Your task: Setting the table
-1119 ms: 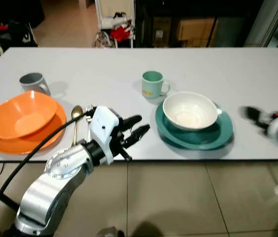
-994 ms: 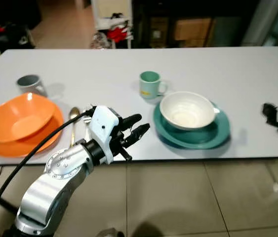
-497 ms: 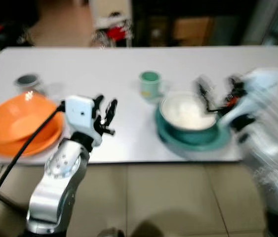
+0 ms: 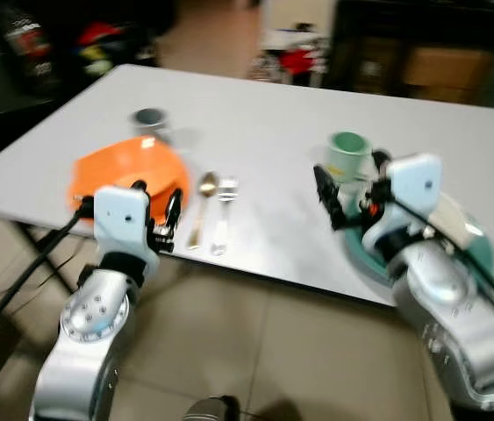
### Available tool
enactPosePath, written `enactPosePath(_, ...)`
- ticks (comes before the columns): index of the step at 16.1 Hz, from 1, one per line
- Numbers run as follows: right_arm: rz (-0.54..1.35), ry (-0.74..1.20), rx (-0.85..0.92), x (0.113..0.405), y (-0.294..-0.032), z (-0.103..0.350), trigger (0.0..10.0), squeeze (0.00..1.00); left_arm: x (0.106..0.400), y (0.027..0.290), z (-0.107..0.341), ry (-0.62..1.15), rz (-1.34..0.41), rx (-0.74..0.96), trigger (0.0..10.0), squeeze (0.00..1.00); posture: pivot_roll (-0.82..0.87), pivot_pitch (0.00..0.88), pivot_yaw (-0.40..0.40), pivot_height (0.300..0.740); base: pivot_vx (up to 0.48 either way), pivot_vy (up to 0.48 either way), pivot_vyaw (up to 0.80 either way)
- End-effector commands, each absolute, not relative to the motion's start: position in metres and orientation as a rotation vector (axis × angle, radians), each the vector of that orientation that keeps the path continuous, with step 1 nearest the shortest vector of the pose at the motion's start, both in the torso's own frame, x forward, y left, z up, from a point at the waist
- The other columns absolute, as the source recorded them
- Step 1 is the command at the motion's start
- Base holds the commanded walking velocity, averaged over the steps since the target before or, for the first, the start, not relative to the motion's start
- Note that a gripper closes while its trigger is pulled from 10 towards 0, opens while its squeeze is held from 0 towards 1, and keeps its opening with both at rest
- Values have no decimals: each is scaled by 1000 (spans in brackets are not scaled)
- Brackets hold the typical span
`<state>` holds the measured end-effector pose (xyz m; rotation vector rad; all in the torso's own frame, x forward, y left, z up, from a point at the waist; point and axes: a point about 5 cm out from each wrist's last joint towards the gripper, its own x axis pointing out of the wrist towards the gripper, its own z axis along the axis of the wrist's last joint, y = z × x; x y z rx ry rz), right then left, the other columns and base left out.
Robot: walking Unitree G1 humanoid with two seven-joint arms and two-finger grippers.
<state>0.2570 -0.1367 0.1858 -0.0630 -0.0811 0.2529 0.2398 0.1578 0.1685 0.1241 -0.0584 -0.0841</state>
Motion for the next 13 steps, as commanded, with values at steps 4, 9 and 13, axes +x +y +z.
enactPosePath(4, 278, -8, -71, 250, -140, 165, 10000, 1000, 235, 158, 160, -3, -68, 116, 10000, 0, 87, 0, 48, 740, 0, 0, 800)
enactPosePath(9, 259, 14, -66, 244, -147, 157, 10000, 1000, 239, 154, 153, 17, -105, 131, 10000, 0, 62, 0, 70, 740, 0, 0, 800)
enactPosePath(13, 233, 6, -3, 247, -148, 157, 10000, 1000, 240, 151, 156, 9, -130, 136, 10000, 0, 74, 0, 64, 740, 0, 0, 800)
